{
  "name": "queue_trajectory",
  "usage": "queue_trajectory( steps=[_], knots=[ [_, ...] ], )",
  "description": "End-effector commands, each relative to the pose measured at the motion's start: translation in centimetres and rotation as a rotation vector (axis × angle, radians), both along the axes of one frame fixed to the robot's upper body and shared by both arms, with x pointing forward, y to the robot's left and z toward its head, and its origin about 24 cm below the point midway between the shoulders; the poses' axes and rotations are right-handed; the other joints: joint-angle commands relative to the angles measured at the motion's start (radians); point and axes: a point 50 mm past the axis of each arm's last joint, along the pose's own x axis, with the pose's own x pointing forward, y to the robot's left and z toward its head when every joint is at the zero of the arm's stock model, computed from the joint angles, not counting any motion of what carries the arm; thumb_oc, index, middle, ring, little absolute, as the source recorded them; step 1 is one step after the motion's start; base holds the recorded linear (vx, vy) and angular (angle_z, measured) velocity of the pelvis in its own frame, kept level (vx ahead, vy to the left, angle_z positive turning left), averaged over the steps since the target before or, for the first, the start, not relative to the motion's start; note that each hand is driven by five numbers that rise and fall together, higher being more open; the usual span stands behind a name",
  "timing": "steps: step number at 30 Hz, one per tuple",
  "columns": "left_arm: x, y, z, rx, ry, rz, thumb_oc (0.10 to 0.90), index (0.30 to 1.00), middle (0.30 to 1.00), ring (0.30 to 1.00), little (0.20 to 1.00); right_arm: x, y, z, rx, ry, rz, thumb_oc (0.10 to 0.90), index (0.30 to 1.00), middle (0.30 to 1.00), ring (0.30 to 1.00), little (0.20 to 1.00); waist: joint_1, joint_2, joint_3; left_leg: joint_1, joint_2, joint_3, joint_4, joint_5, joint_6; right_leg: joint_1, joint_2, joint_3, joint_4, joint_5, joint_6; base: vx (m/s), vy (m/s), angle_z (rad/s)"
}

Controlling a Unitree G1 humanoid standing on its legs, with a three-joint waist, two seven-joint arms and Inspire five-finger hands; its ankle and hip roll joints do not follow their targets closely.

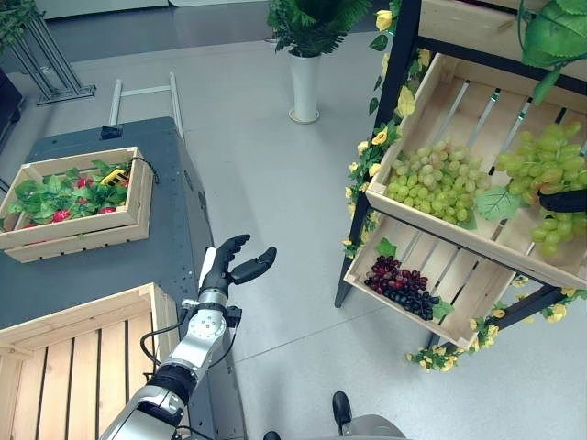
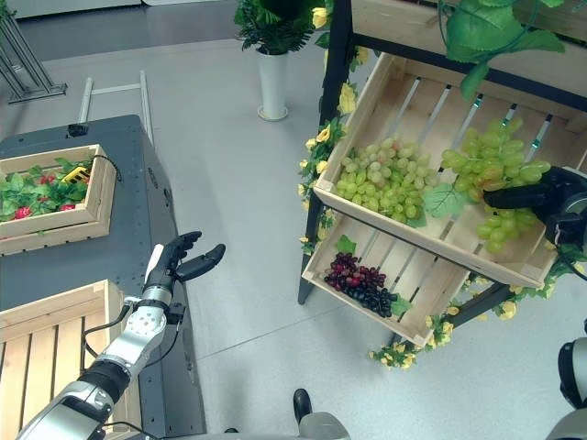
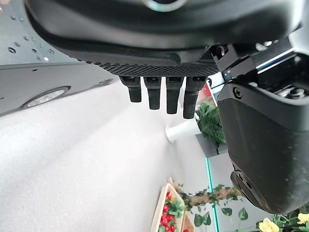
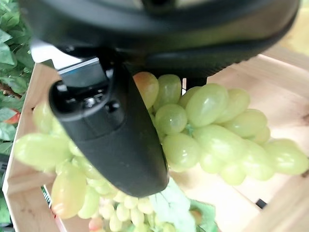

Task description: Pick up the fruits from the basket on one side to the basket on the other side

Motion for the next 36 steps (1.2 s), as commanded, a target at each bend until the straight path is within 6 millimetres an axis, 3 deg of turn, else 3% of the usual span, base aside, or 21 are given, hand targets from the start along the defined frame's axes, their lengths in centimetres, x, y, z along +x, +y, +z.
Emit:
queue_trajectory(
  steps=[1,5,6,7,16,27,31,36],
  knots=[
    [2.8,-1.1,4.9,0.026,-0.229,-0.093,0.800,0.900,0.900,0.900,0.900,-1.1,-1.4,8.1,-0.151,-0.244,-0.107,0.400,0.300,0.300,0.300,0.300,0.028,-0.040,-0.103,0.012,-0.032,-0.062,0.012,-0.135,0.013,0.088,0.022,-0.003,0.044,-0.166,0.017,0.00,0.000,0.10],
    [2.8,-1.3,4.9,0.025,-0.230,-0.099,0.800,0.900,0.900,0.900,0.900,-0.5,-1.1,7.4,-0.181,-0.195,-0.109,0.400,0.300,0.300,0.300,0.300,0.036,-0.040,-0.099,0.009,-0.031,-0.067,0.011,-0.131,0.012,0.086,0.020,-0.010,0.045,-0.166,0.015,-0.01,0.001,0.05],
    [2.8,-1.3,4.9,0.026,-0.231,-0.100,0.800,0.900,0.900,0.900,0.900,-0.5,-1.1,7.3,-0.182,-0.180,-0.109,0.450,0.375,0.375,0.375,0.375,0.037,-0.041,-0.099,0.008,-0.031,-0.068,0.010,-0.131,0.012,0.086,0.019,-0.011,0.045,-0.166,0.015,0.00,0.000,0.00],
    [2.9,-1.2,5.0,0.026,-0.233,-0.101,0.800,0.900,0.900,0.900,0.900,-0.4,-1.1,7.2,-0.190,-0.166,-0.113,0.800,0.900,0.900,0.900,0.900,0.038,-0.040,-0.098,0.008,-0.031,-0.069,0.010,-0.130,0.012,0.087,0.019,-0.012,0.045,-0.166,0.015,0.00,0.000,0.00],
    [3.4,-1.3,5.8,0.028,-0.250,-0.106,0.800,0.900,0.900,0.900,0.900,0.3,-0.6,7.1,-0.287,-0.108,-0.106,0.800,0.900,0.900,0.900,0.900,0.036,-0.035,-0.092,0.010,-0.033,-0.062,0.010,-0.129,0.014,0.085,0.015,-0.013,0.049,-0.165,0.015,0.00,0.000,0.00],
    [3.3,-1.4,5.8,0.018,-0.254,-0.123,0.800,0.900,0.900,0.900,0.900,0.8,0.6,8.4,-0.367,-0.213,-0.048,0.800,0.900,0.900,0.900,0.900,0.025,-0.033,-0.094,0.015,-0.031,-0.045,0.011,-0.134,0.015,0.084,0.015,0.002,0.047,-0.164,0.018,0.00,0.003,0.00],
    [3.3,-1.2,5.6,0.020,-0.237,-0.113,0.800,0.900,0.900,0.900,0.900,1.7,2.9,9.6,-0.388,-0.345,0.033,0.800,0.900,0.900,0.900,0.900,0.013,-0.031,-0.096,0.013,-0.030,-0.037,0.015,-0.137,0.015,0.079,0.014,0.012,0.049,-0.163,0.020,0.00,0.000,0.00],
    [3.0,-0.9,4.9,0.018,-0.206,-0.099,0.800,0.900,0.900,0.900,0.900,2.5,6.1,9.4,-0.418,-0.443,0.160,0.800,0.900,0.900,0.900,0.900,-0.004,-0.025,-0.100,0.012,-0.030,-0.029,0.018,-0.142,0.015,0.074,0.014,0.022,0.052,-0.165,0.022,0.00,0.005,-0.04]
  ],
)
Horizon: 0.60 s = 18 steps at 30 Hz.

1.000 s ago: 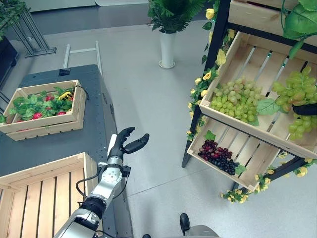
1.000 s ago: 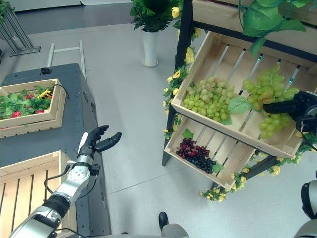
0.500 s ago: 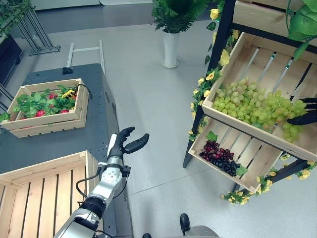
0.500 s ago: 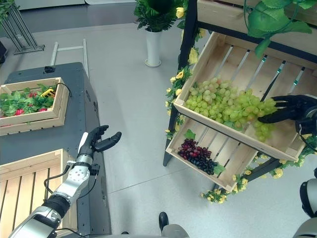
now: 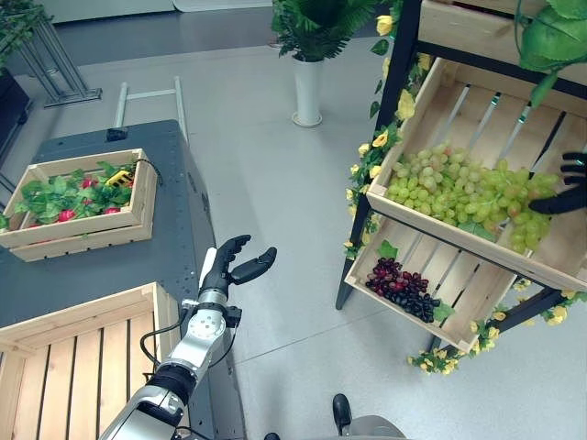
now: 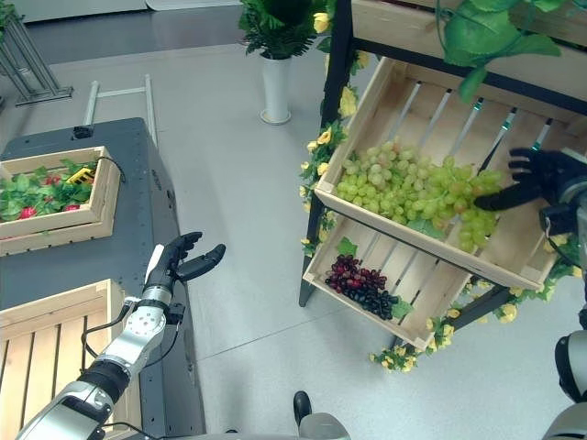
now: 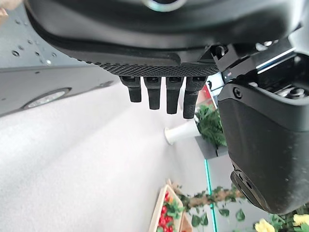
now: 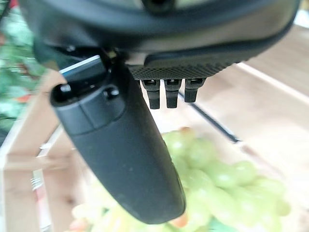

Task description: Pick up the fruits from the basket on one side to the basket on the other side

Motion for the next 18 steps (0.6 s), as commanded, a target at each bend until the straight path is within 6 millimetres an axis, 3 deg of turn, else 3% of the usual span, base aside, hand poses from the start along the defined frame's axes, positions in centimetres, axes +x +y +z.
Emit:
queue_trajectory(
  steps=[1,8,11,18],
  knots=[
    [2.8,-0.7,4.7,0.017,-0.205,-0.078,0.800,0.900,0.900,0.900,0.900,0.2,3.8,6.2,-0.062,-0.385,0.146,0.800,0.900,0.900,0.900,0.900,0.015,-0.021,-0.100,0.005,-0.032,-0.008,0.020,-0.145,0.017,0.064,0.011,0.024,0.054,-0.162,0.025,0.00,0.011,-0.04],
    [2.7,-0.6,4.3,0.009,-0.191,-0.052,0.800,0.900,0.900,0.900,0.900,-0.5,8.3,3.5,-0.030,-0.463,0.351,0.800,0.900,0.900,0.900,0.900,-0.019,-0.001,-0.101,0.014,-0.032,0.016,0.020,-0.154,0.023,0.063,0.014,0.048,0.056,-0.166,0.028,0.00,0.010,-0.06],
    [2.8,-0.5,4.4,0.007,-0.189,-0.040,0.800,0.900,0.900,0.900,0.900,-1.2,11.4,1.6,0.047,-0.459,0.498,0.800,0.900,0.900,0.900,0.900,-0.041,0.011,-0.098,0.018,-0.032,0.032,0.023,-0.158,0.027,0.059,0.014,0.060,0.059,-0.166,0.032,-0.01,0.012,-0.03],
    [2.7,-0.9,3.8,-0.011,-0.171,-0.035,0.800,0.900,0.900,0.900,0.900,-2.1,15.5,0.1,0.181,-0.397,0.730,0.800,0.900,0.900,0.900,0.900,-0.060,0.030,-0.101,0.021,-0.031,0.060,0.032,-0.169,0.029,0.055,0.013,0.074,0.064,-0.167,0.036,0.01,0.019,-0.12]
  ],
)
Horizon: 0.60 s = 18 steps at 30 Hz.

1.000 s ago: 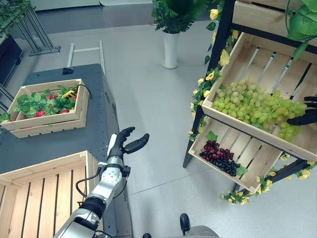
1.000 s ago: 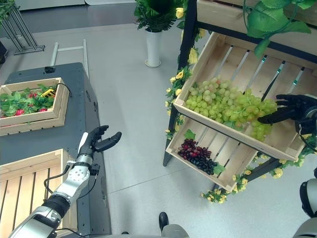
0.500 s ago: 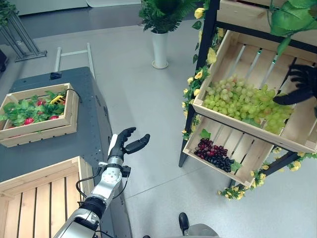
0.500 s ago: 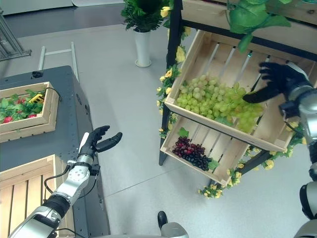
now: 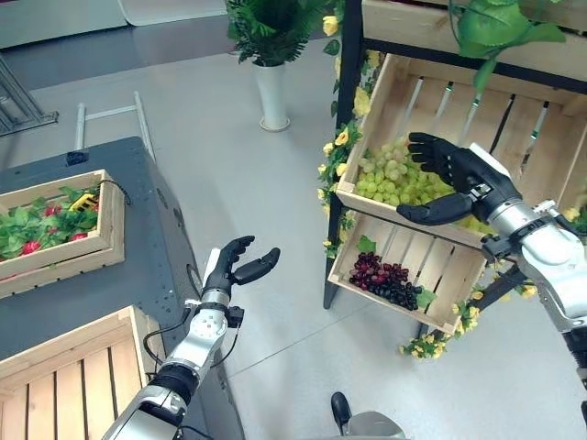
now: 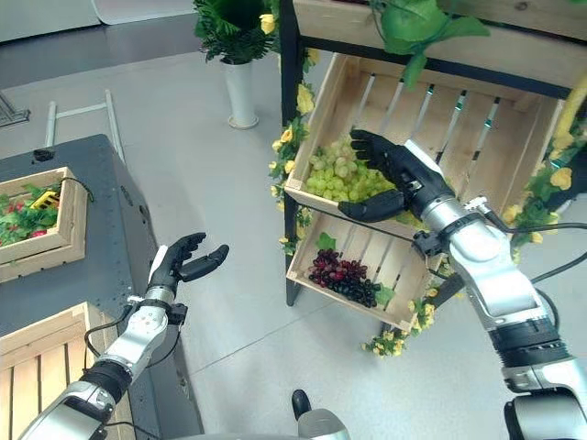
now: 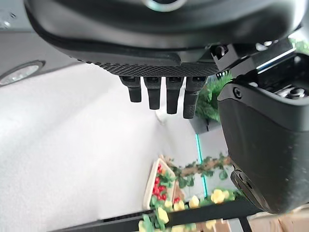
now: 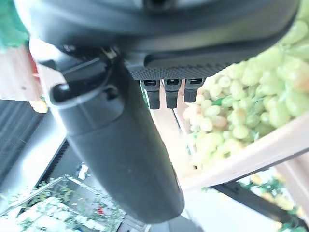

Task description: Pick up the fruits from the basket on one side to the basket on the other side

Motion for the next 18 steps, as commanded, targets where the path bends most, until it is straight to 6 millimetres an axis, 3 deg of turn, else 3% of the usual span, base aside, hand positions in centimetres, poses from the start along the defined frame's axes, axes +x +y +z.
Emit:
queue_trajectory(
  steps=[1,5,7,8,11,13,15,18],
  knots=[
    [2.5,-0.4,3.7,0.000,-0.179,-0.016,0.800,0.900,0.900,0.900,0.900,-0.6,1.2,4.2,0.147,-0.136,0.147,0.800,0.900,0.900,0.900,0.900,0.010,0.018,-0.092,0.007,-0.030,0.009,0.034,-0.165,0.024,0.065,0.009,0.020,0.066,-0.173,0.024,0.03,0.010,-0.07],
    [2.1,-0.5,2.9,-0.001,-0.162,-0.004,0.800,0.900,0.900,0.900,0.900,-1.4,3.1,3.2,0.233,-0.095,0.284,0.800,0.900,0.900,0.900,0.900,0.010,0.023,-0.095,0.006,-0.029,0.018,0.036,-0.165,0.024,0.062,0.009,0.022,0.069,-0.173,0.024,0.03,-0.007,-0.10],
    [1.5,-0.7,1.8,-0.042,-0.133,0.011,0.800,0.900,0.900,0.900,0.900,-2.7,5.1,1.9,0.345,-0.037,0.485,0.800,0.900,0.900,0.900,0.900,0.014,0.027,-0.095,0.006,-0.029,0.012,0.035,-0.164,0.024,0.061,0.008,0.014,0.073,-0.177,0.025,0.01,-0.036,-0.05],
    [1.4,-0.7,1.8,-0.050,-0.131,0.013,0.800,0.900,0.900,0.900,0.900,-2.7,5.2,1.8,0.354,-0.030,0.502,0.800,0.900,0.900,0.900,0.900,0.017,0.027,-0.097,0.004,-0.029,0.013,0.034,-0.162,0.023,0.058,0.009,0.016,0.073,-0.175,0.024,0.00,-0.054,-0.01],
    [0.6,-1.4,0.6,-0.112,-0.115,0.002,0.800,0.900,0.900,0.900,0.900,-3.8,7.1,-0.5,0.404,0.055,0.642,0.800,0.900,0.900,0.900,0.900,0.032,0.026,-0.095,-0.003,-0.030,0.000,0.040,-0.160,0.023,0.059,0.006,0.006,0.074,-0.178,0.023,0.00,-0.057,0.02],
    [-0.7,-2.1,-0.9,-0.140,-0.076,-0.004,0.800,0.900,0.900,0.900,0.900,-4.8,8.5,-3.6,0.454,0.157,0.708,0.800,0.900,0.900,0.900,0.900,0.051,0.018,-0.089,-0.010,-0.031,-0.019,0.045,-0.155,0.023,0.059,0.003,-0.007,0.078,-0.180,0.022,-0.01,-0.089,0.04],
    [-1.2,-2.2,-1.6,-0.148,-0.052,0.004,0.800,0.900,0.900,0.900,0.900,-4.9,9.0,-4.9,0.477,0.207,0.694,0.800,0.900,0.900,0.900,0.900,0.062,0.014,-0.089,-0.014,-0.031,-0.024,0.046,-0.152,0.023,0.056,0.002,-0.011,0.078,-0.179,0.021,-0.01,-0.088,0.18],
    [-3.0,-2.3,-3.6,-0.151,0.023,0.022,0.800,0.900,0.900,0.900,0.900,-5.6,10.6,-9.2,0.535,0.328,0.668,0.800,0.900,0.900,0.900,0.900,0.094,0.001,-0.075,-0.024,-0.031,-0.043,0.055,-0.148,0.024,0.062,-0.006,-0.040,0.073,-0.180,0.017,-0.02,-0.102,0.16]
  ],
)
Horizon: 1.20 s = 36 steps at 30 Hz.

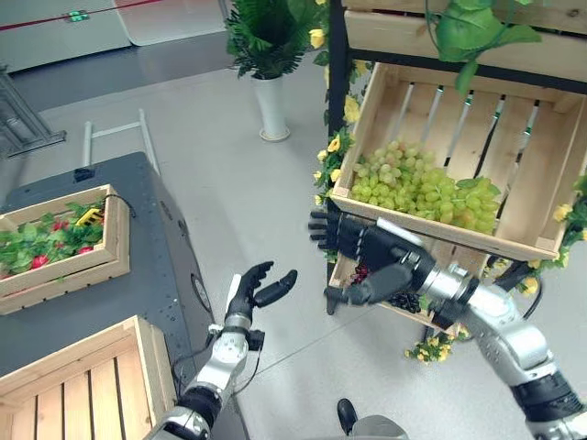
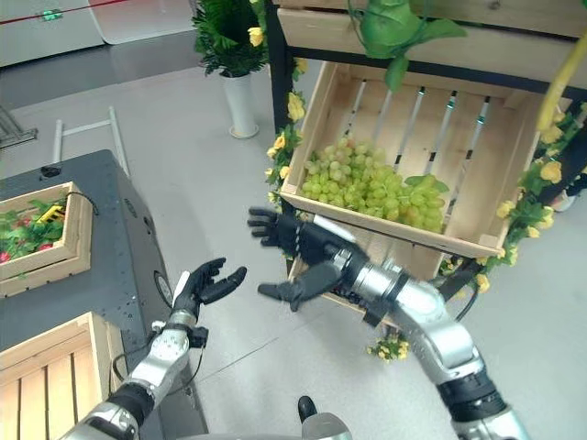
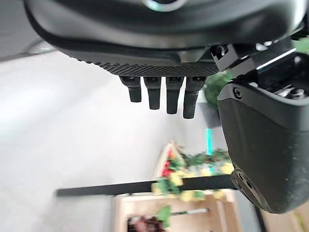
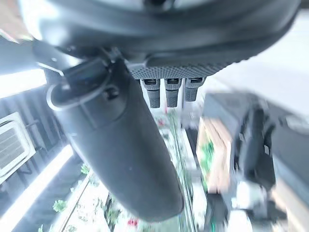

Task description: Pick up the fruits from the basket on one side to the basket on the other side

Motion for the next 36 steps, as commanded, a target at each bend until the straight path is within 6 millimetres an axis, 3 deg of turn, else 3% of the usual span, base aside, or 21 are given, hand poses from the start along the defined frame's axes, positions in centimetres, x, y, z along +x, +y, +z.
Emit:
queue_trajectory(
  steps=[1,10,16,21,22,23,24,29,31,36],
  knots=[
    [1.7,1.3,2.0,0.026,-0.143,0.018,0.800,0.900,0.900,0.900,0.900,0.6,2.1,1.2,0.160,-0.120,0.019,0.800,0.900,0.900,0.900,0.900,0.059,-0.039,-0.036,-0.015,-0.046,-0.031,0.058,-0.145,0.032,0.064,-0.013,-0.031,0.071,-0.172,0.026,-0.04,-0.107,0.28],
    [-1.4,1.0,-1.3,0.048,0.015,0.041,0.800,0.900,0.900,0.900,0.900,0.2,5.2,-4.1,0.153,0.097,-0.027,0.800,0.900,0.900,0.900,0.900,0.125,-0.055,-0.016,-0.022,-0.051,-0.075,0.054,-0.134,0.027,0.093,-0.026,-0.105,0.046,-0.172,0.016,-0.01,-0.072,0.25],
    [-3.6,1.1,-3.4,0.071,0.142,0.064,0.800,0.900,0.900,0.900,0.900,-1.4,5.7,-9.7,0.065,0.291,-0.150,0.800,0.900,0.900,0.900,0.900,0.152,-0.052,-0.014,-0.022,-0.055,-0.107,0.048,-0.129,0.025,0.107,-0.032,-0.144,0.052,-0.183,0.013,0.00,-0.036,0.12],
    [-5.7,0.5,-5.5,0.095,0.296,-0.025,0.800,0.900,0.900,0.900,0.900,-2.5,4.3,-14.0,-0.025,0.422,-0.296,0.800,0.900,0.900,0.900,0.900,0.164,-0.045,-0.015,-0.019,-0.056,-0.124,0.038,-0.125,0.029,0.117,-0.032,-0.163,0.054,-0.194,0.009,0.00,-0.025,0.18],
    [-6.5,0.3,-6.1,0.099,0.347,-0.041,0.800,0.900,0.900,0.900,0.900,-3.0,3.7,-15.4,-0.100,0.442,-0.341,0.800,0.900,0.900,0.900,0.900,0.165,-0.041,-0.019,-0.016,-0.057,-0.129,0.034,-0.125,0.032,0.123,-0.033,-0.166,0.052,-0.198,0.009,0.01,-0.014,0.16],
    [-6.7,0.3,-6.2,0.102,0.354,-0.042,0.800,0.900,0.900,0.900,0.900,-3.1,3.6,-15.6,-0.120,0.444,-0.351,0.800,0.900,0.900,0.900,0.900,0.166,-0.040,-0.019,-0.015,-0.057,-0.130,0.034,-0.125,0.032,0.123,-0.033,-0.167,0.052,-0.198,0.009,0.01,-0.013,0.11],
    [-7.5,0.3,-6.9,0.106,0.415,-0.036,0.800,0.900,0.900,0.900,0.900,-3.9,2.5,-17.3,-0.264,0.442,-0.394,0.800,0.900,0.900,0.900,0.900,0.167,-0.036,-0.024,-0.012,-0.058,-0.135,0.029,-0.125,0.033,0.129,-0.034,-0.172,0.050,-0.202,0.009,0.00,-0.011,0.09],
    [-8.7,0.3,-7.7,0.125,0.499,-0.081,0.800,0.900,0.900,0.900,0.900,-5.6,-0.1,-20.1,-0.437,0.561,-0.474,0.800,0.900,0.900,0.900,0.900,0.175,-0.027,-0.032,-0.008,-0.060,-0.145,0.024,-0.123,0.035,0.139,-0.036,-0.184,0.045,-0.204,0.005,0.00,-0.016,0.09],
    [-9.1,0.5,-7.9,0.125,0.518,-0.101,0.800,0.900,0.900,0.900,0.900,-7.5,-2.0,-21.8,-0.559,0.655,-0.528,0.800,0.900,0.900,0.900,0.900,0.178,-0.019,-0.036,-0.004,-0.061,-0.151,0.021,-0.125,0.040,0.147,-0.034,-0.187,0.047,-0.210,0.001,0.01,-0.019,0.09],
    [-9.7,0.4,-8.1,0.111,0.535,-0.181,0.800,0.900,0.900,0.900,0.900,-9.4,-3.8,-23.0,-0.636,0.767,-0.609,0.800,0.900,0.900,0.900,0.900,0.183,-0.009,-0.037,0.000,-0.065,-0.164,0.026,-0.126,0.043,0.155,-0.033,-0.188,0.052,-0.215,-0.004,0.01,-0.003,0.06]
  ],
)
